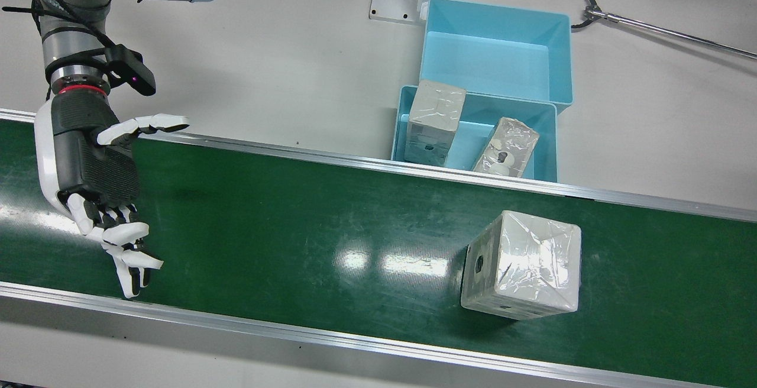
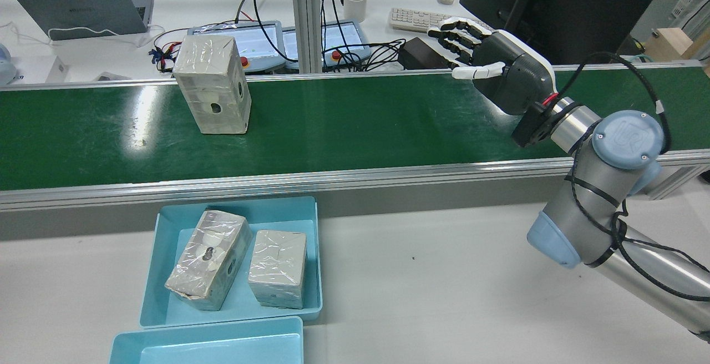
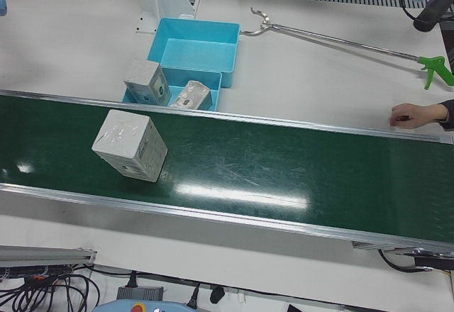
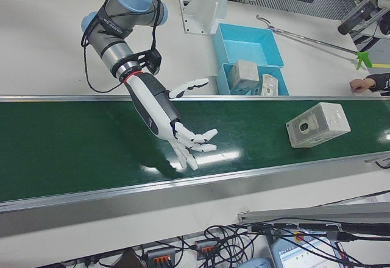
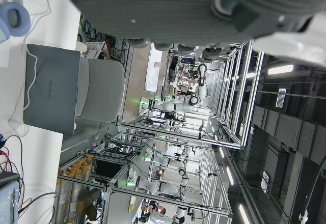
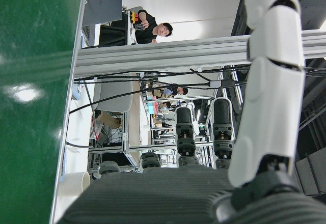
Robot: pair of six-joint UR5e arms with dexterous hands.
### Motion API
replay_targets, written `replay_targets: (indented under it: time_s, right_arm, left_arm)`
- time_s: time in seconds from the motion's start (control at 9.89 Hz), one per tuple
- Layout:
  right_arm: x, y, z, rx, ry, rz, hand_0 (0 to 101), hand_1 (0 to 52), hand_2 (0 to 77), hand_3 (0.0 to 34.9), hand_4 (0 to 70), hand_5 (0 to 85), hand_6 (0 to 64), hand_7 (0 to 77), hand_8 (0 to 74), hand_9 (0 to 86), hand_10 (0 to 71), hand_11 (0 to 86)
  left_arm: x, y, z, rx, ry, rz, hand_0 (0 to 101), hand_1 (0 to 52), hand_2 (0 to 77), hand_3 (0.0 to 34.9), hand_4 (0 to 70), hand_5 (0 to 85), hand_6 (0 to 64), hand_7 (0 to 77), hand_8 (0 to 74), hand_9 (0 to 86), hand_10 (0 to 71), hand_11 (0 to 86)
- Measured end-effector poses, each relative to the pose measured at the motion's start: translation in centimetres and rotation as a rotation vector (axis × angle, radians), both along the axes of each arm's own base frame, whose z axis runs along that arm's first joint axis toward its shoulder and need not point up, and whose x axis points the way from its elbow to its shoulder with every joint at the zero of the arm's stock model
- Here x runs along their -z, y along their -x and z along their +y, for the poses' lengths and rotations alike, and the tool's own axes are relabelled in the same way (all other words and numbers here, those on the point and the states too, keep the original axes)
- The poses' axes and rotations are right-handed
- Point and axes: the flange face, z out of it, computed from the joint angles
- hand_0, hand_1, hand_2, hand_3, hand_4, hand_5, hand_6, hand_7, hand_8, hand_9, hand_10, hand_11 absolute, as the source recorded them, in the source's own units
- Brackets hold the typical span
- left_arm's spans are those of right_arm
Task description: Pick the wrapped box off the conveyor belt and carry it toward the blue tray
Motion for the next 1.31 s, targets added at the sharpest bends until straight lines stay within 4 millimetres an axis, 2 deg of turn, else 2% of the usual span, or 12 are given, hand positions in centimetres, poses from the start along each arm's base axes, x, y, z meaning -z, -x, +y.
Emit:
replay_targets:
  time_s: [0.1,0.2,0.3,0.4,0.51,0.61,0.71,0.81,0.91,1.01,1.21,1.31]
  right_arm:
    - [0.0,-0.2,-0.1,-0.003,-0.001,-0.002,47,12.5,15.3,17.8,11.5,36.5,3.3,21.8,0.0,6.0,0.0,1.1]
    - [0.2,-0.6,-0.1,-0.009,-0.004,-0.007,47,12.5,15.3,17.8,11.5,36.5,3.3,21.8,0.0,6.0,0.0,1.1]
    - [0.5,-1.0,-0.2,-0.015,-0.008,-0.01,48,15.3,19.1,16.1,13.1,36.5,3.8,21.8,1.1,7.6,0.0,1.1]
    - [0.6,-1.4,-0.3,-0.021,-0.01,-0.013,48,15.3,19.1,14.1,15.8,37.1,6.5,23.5,3.3,10.4,0.0,1.1]
    - [0.8,-1.7,-0.3,-0.026,-0.013,-0.015,48,15.3,19.1,14.1,15.8,37.1,6.5,23.5,3.3,10.4,0.0,1.1]
    - [0.9,-1.8,-0.3,-0.027,-0.015,-0.015,48,12.5,21.3,10.7,21.3,38.2,8.7,26.7,7.1,13.6,0.0,1.1]
    - [0.9,-1.8,-0.3,-0.027,-0.016,-0.015,48,12.5,21.3,10.7,21.3,38.2,8.7,26.7,7.1,13.6,0.0,1.1]
    - [0.9,-1.8,-0.3,-0.026,-0.016,-0.014,48,12.5,21.3,2.0,27.8,38.7,10.4,29.5,8.7,17.5,0.0,1.1]
    - [0.9,-1.7,-0.3,-0.025,-0.016,-0.013,48,13.6,20.2,0.0,25.6,38.7,10.4,29.5,8.7,16.4,0.0,1.1]
    - [0.9,-1.6,-0.2,-0.024,-0.015,-0.013,48,13.6,20.2,1.4,25.1,38.7,9.3,26.7,5.5,13.6,0.0,1.1]
    - [0.8,-1.6,-0.2,-0.024,-0.015,-0.011,48,13.6,20.2,3.3,24.0,38.7,9.3,26.2,5.5,12.0,0.0,1.1]
    - [0.7,-1.3,-0.2,-0.02,-0.013,-0.008,48,15.3,19.6,3.3,22.9,38.7,9.3,26.2,5.5,12.0,0.5,1.6]
  left_arm:
    - [0.0,0.0,0.0,0.0,0.0,0.0,0,0.0,0.5,0.0,0.0,1.1,0.0,0.5,0.0,0.0,0.5,0.0]
    - [0.0,0.0,0.0,0.0,0.0,0.0,0,0.0,0.5,0.0,0.0,1.1,0.5,0.0,0.0,0.0,0.0,0.0]
    - [0.0,0.0,0.0,0.0,0.0,0.0,0,0.0,0.5,0.0,0.0,1.1,0.0,0.0,0.0,0.0,0.5,0.0]
    - [0.0,0.0,0.0,0.0,0.0,0.0,0,0.0,0.5,0.0,0.0,1.1,0.5,0.5,0.0,0.0,0.5,0.0]
    - [0.0,0.0,0.0,0.0,0.0,0.0,0,0.0,0.5,0.0,0.0,1.1,0.0,0.5,0.0,0.0,0.5,0.0]
    - [0.0,0.0,0.0,0.0,0.0,0.0,0,0.0,0.5,0.0,0.0,1.1,0.0,0.5,0.0,0.0,0.5,0.0]
    - [0.0,0.0,0.0,0.0,0.0,0.0,0,0.0,0.5,0.0,0.0,1.1,0.5,0.0,0.0,0.0,0.5,0.0]
    - [0.0,0.0,0.0,0.0,0.0,0.0,0,0.0,1.1,0.0,0.0,1.1,0.0,0.5,0.0,0.0,0.5,0.0]
    - [0.0,0.0,0.0,0.0,0.0,0.0,0,0.0,0.5,0.0,0.0,1.1,0.5,0.0,0.0,0.0,0.5,0.0]
    - [0.0,0.0,0.0,0.0,0.0,0.0,0,0.0,0.5,0.0,0.0,1.1,0.5,0.0,0.0,0.0,0.5,0.0]
    - [0.0,0.0,0.0,0.0,0.0,0.0,0,0.0,0.5,0.0,0.0,1.1,0.0,0.5,0.0,0.0,0.5,0.0]
    - [0.0,0.0,0.0,0.0,0.0,0.0,0,0.0,0.5,0.0,0.0,1.1,0.0,0.0,0.0,0.0,0.5,0.0]
